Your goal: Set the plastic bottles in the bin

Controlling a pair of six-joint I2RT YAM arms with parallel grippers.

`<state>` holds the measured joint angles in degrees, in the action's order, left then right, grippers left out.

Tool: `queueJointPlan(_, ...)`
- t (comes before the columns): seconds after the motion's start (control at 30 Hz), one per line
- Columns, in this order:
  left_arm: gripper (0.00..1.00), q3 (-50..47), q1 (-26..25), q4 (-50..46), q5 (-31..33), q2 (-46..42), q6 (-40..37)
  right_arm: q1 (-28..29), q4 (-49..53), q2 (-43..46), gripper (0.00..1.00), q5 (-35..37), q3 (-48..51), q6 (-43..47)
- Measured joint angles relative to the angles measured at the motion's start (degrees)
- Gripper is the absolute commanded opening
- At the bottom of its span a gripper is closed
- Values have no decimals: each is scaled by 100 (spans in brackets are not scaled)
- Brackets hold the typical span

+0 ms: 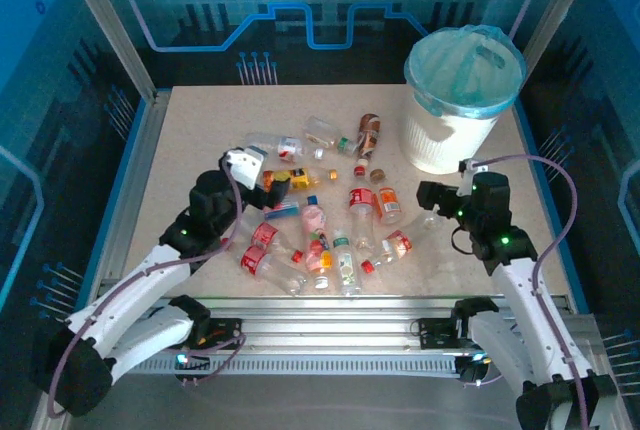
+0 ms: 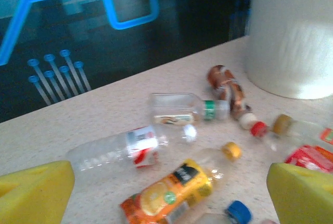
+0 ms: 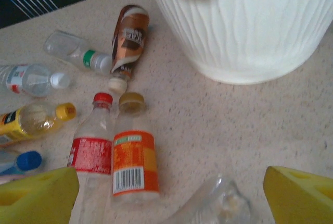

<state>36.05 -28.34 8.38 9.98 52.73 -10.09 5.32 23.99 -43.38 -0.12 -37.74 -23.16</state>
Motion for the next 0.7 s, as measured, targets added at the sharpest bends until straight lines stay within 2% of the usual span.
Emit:
queueJointPlan(0.3,91,717,-1250,-654,122,651,-13,26,1213,278,93,-188,-365,-313)
queueJointPlan(0.53,90,1534,-2343,-1058,308,1683,76,26,1971,304,95,-155,-643,-407)
queueJointPlan(0.7,88,1965,-2944,-1222,328,2415,127,24,2361,243,94,-13,-643,-498)
